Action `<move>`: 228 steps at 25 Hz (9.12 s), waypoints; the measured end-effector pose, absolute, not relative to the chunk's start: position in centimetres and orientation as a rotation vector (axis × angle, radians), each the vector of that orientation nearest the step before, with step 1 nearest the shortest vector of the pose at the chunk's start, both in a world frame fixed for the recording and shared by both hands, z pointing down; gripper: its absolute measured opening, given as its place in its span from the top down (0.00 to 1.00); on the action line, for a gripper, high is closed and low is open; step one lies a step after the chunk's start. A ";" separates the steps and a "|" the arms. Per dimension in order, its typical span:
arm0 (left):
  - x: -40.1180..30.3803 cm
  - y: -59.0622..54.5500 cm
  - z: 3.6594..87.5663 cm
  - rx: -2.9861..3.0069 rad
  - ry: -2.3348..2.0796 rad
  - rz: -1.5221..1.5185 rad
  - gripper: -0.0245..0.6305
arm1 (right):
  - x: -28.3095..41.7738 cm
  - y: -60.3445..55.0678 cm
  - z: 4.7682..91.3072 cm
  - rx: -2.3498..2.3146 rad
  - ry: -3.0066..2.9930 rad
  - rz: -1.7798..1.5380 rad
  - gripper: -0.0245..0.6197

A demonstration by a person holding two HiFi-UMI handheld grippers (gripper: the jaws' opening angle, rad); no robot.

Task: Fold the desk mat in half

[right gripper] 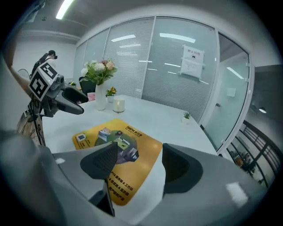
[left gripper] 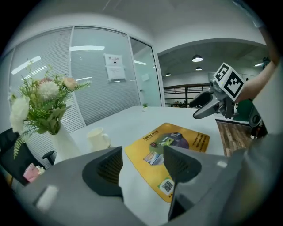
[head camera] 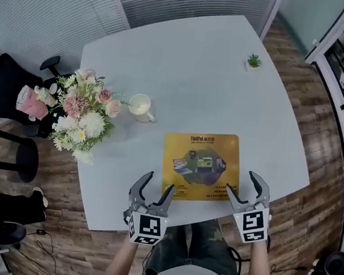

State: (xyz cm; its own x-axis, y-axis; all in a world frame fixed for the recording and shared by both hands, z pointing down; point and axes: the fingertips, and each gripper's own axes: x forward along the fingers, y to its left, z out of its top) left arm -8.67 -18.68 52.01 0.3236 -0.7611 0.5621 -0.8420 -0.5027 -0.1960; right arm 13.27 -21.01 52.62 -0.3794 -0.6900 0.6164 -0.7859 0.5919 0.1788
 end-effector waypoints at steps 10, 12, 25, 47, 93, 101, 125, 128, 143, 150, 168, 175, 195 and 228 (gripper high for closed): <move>-7.7 -17.0 56.9 2.438 -1.268 1.132 0.51 | 13.3 -20.0 56.6 0.901 -2.130 0.188 0.43; -7.6 -16.5 57.7 2.450 -1.220 1.190 0.51 | 13.1 -19.5 57.3 0.838 -2.127 0.179 0.43; -6.6 -14.6 60.6 2.557 -0.874 1.442 0.48 | 13.3 -16.0 61.2 0.506 -2.047 0.106 0.43; -5.3 -13.5 63.0 2.620 -0.519 1.693 0.46 | 13.9 -14.6 63.8 0.214 -1.911 0.027 0.45; -4.4 -13.8 62.1 2.518 -0.161 1.610 0.85 | 13.0 -15.8 62.2 0.116 -2.013 0.091 0.81; -4.4 -16.8 60.5 2.528 -0.232 1.570 0.87 | 12.5 -18.3 60.8 0.125 -2.057 0.098 0.84; -5.0 -27.5 60.9 2.484 -0.430 1.464 0.88 | 12.2 -28.6 61.2 0.156 -2.133 0.198 0.85; -5.1 -28.4 61.3 2.476 -0.441 1.457 0.88 | 12.1 -29.6 61.6 0.152 -2.137 0.203 0.85; -5.2 -31.6 62.4 2.439 -0.552 1.434 0.86 | 11.8 -33.1 62.8 0.171 -2.149 0.203 0.84; -5.7 -33.1 62.9 2.426 -0.654 1.465 0.82 | 11.9 -34.7 63.1 0.258 -2.148 0.168 0.78; -4.7 -34.6 59.0 2.423 -0.991 1.222 0.62 | 12.9 -37.7 59.4 0.808 -2.208 0.197 0.58; -3.7 -35.0 54.1 2.517 -1.146 1.055 0.63 | 12.7 -39.2 53.0 1.128 -2.295 0.232 0.67; -5.7 -32.8 39.0 2.609 -1.626 0.430 0.78 | 13.3 -35.8 39.7 1.596 -2.402 0.031 0.82; -11.3 -30.1 32.3 2.469 -2.001 0.124 0.96 | 12.9 -33.5 34.0 1.739 -2.429 -0.097 0.87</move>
